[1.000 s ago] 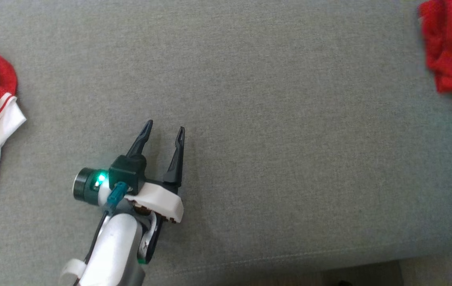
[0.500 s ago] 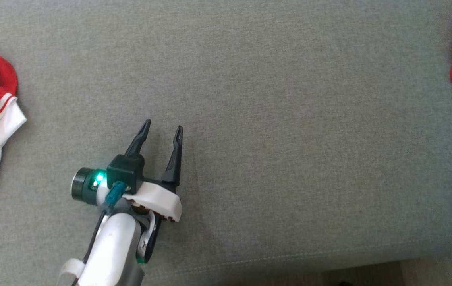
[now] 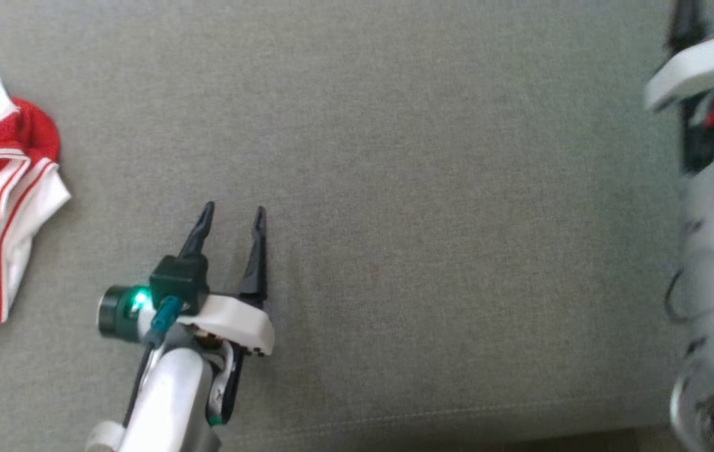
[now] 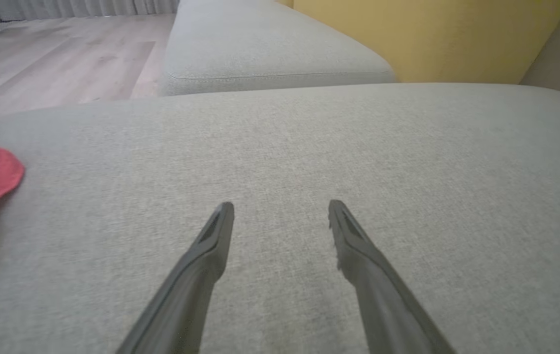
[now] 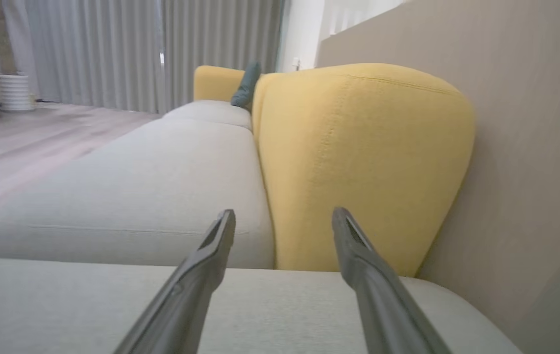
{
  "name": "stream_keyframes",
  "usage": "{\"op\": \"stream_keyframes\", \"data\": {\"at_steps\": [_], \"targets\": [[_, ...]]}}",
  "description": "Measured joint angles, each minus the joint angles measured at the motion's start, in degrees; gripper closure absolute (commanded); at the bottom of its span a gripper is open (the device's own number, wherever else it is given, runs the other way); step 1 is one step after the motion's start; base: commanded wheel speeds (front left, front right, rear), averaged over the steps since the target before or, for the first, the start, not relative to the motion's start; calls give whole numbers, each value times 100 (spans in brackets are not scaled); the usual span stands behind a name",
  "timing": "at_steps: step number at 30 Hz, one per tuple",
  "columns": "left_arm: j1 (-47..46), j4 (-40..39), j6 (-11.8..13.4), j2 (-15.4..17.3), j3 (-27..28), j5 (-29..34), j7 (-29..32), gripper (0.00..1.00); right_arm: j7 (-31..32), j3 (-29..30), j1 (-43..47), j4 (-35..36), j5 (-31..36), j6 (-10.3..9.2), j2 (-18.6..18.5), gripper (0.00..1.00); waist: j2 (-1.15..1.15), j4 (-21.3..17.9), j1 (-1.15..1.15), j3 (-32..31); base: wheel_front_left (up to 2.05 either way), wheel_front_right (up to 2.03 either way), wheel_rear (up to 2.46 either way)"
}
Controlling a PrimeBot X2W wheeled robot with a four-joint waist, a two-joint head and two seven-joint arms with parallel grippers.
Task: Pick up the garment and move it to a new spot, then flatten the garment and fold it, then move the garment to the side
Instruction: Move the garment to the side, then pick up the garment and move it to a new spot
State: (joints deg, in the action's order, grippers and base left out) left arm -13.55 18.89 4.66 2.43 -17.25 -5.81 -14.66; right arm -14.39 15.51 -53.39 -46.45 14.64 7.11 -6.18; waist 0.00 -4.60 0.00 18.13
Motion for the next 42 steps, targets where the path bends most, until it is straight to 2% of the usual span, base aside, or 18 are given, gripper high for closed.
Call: {"op": "stream_keyframes", "data": {"at_steps": [3, 6, 7, 10, 13, 24, 42], "targets": [[48, 0, 90, 0, 152, -8, 0, 0, -8, -350, 564, 319, -458, 0, 159, 0, 0, 69, 0, -116, 0, 0, 0], [74, 0, 148, -1, 326, -38, 0, 0, -9, -751, 1496, 580, -1250, 0, 258, 0, 0, 176, 0, -278, 0, 0, 0], [74, 0, 148, -1, 326, -38, 0, 0, -9, -751, 1496, 580, -1250, 0, 258, 0, 0, 176, 0, -278, 0, 0, 0], [167, 2, 192, -3, 385, -40, 0, 0, -8, -1177, 2075, 665, -1950, 0, 267, 0, 0, 281, 0, -387, 0, 0, 0], [313, 40, 210, -1, 516, -40, 0, 0, -8, -1428, 2435, 738, -2247, 0, 283, 0, 0, 364, 0, -510, 0, 0, 0], [536, 171, 290, -2, 699, -101, 0, 0, -8, -1684, 2971, 1056, -2421, 0, 290, 0, 0, 566, 0, -964, 0, 0, 0], [1153, 247, 290, -1, 923, -92, 0, 0, -8, -1880, 3659, 1227, -2669, 0, 299, 0, 0, 573, 0, -1639, 0, 0, 0]]}}
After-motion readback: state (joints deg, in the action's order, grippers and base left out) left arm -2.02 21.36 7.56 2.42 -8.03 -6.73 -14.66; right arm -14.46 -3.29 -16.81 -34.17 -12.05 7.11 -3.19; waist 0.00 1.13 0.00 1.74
